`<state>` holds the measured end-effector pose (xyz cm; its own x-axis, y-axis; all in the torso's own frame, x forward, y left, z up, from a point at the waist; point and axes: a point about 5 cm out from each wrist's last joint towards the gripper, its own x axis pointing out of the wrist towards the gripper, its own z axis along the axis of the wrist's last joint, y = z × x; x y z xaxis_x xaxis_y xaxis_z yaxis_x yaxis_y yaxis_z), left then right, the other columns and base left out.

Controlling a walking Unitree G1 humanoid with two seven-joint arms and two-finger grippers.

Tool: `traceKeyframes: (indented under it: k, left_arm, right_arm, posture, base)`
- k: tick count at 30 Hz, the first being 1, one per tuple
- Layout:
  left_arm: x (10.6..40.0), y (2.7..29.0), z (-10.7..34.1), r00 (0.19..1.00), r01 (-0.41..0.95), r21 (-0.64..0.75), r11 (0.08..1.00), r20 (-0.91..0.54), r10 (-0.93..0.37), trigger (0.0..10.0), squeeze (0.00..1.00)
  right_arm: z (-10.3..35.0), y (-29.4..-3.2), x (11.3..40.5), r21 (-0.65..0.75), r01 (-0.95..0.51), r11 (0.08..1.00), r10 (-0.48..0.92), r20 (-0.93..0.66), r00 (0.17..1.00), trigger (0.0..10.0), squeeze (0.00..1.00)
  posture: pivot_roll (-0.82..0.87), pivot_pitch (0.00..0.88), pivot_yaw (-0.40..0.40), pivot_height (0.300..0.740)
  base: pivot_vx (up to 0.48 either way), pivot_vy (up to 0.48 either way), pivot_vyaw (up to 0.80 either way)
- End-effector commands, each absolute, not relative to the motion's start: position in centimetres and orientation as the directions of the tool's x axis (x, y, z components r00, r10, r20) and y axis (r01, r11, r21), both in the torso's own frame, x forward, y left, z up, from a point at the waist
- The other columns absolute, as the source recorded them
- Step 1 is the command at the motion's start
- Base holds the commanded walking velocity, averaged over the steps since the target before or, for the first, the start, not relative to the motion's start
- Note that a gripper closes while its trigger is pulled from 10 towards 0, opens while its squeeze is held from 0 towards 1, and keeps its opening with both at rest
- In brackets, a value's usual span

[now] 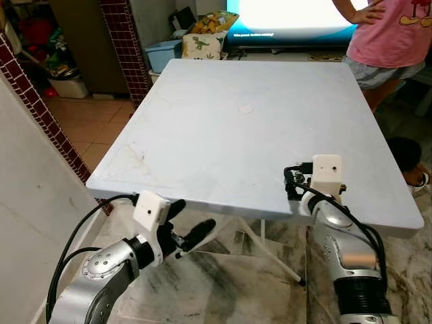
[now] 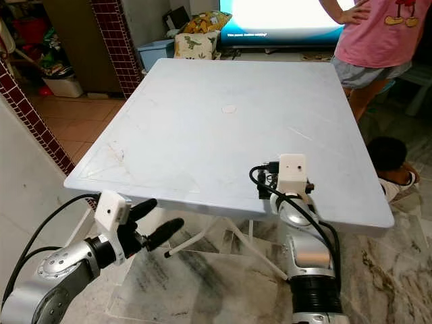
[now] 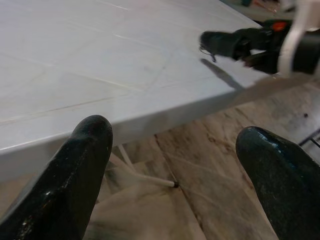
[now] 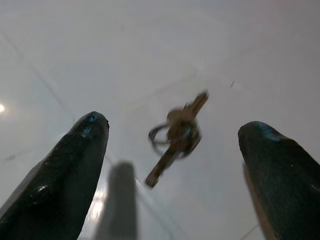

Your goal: Hang keys on a hook

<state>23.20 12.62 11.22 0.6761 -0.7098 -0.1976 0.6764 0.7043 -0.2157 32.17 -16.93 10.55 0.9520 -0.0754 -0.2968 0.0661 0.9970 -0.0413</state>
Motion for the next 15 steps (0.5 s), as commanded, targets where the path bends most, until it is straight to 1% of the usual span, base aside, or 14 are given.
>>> traceKeyframes:
  k: [1,6,12,13,14,15]
  left_arm:
    - [23.2,12.5,11.8,0.661,0.7,-0.186,0.689,-0.195,-0.724,10.0,0.0]
    - [23.2,12.5,11.8,0.662,0.698,-0.188,0.691,-0.199,-0.723,10.0,0.0]
    - [23.1,12.6,11.9,0.665,0.696,-0.186,0.693,-0.199,-0.72,10.0,0.0]
    - [23.0,12.5,11.9,0.663,0.697,-0.186,0.693,-0.201,-0.721,10.0,0.0]
    - [22.9,12.5,11.8,0.662,0.698,-0.187,0.691,-0.202,-0.722,10.0,0.0]
    - [22.9,12.5,11.8,0.662,0.698,-0.187,0.691,-0.202,-0.722,10.0,0.0]
  right_arm:
    - [10.9,-16.7,32.7,-0.027,0.067,0.997,-0.072,-0.29,0.954,10.0,0.0]
    - [10.4,-16.8,33.4,0.003,0.091,0.996,-0.085,-0.321,0.943,10.0,0.0]
    - [10.2,-16.9,34.0,0.023,0.085,0.996,-0.073,-0.321,0.944,10.0,0.0]
    - [10.1,-17.0,34.2,0.026,0.082,0.996,-0.07,-0.321,0.945,9.3,0.0]
    - [10.1,-16.9,34.4,0.031,0.074,0.997,-0.061,-0.319,0.946,7.9,0.0]
    - [10.1,-16.9,34.4,0.031,0.074,0.997,-0.061,-0.319,0.946,7.9,0.0]
  posture:
    - [0.05,0.051,0.094,0.74]
    - [0.06,0.049,0.094,0.74]
    - [0.06,0.047,0.091,0.74]
    - [0.06,0.047,0.091,0.74]
    - [0.06,0.048,0.092,0.74]
    - [0.06,0.048,0.092,0.74]
  base:
    - [0.0,0.0,0.0]
    - [0.0,0.0,0.0]
    - [0.0,0.0,0.0]
    - [0.0,0.0,0.0]
    - [0.0,0.0,0.0]
    - [0.0,0.0,0.0]
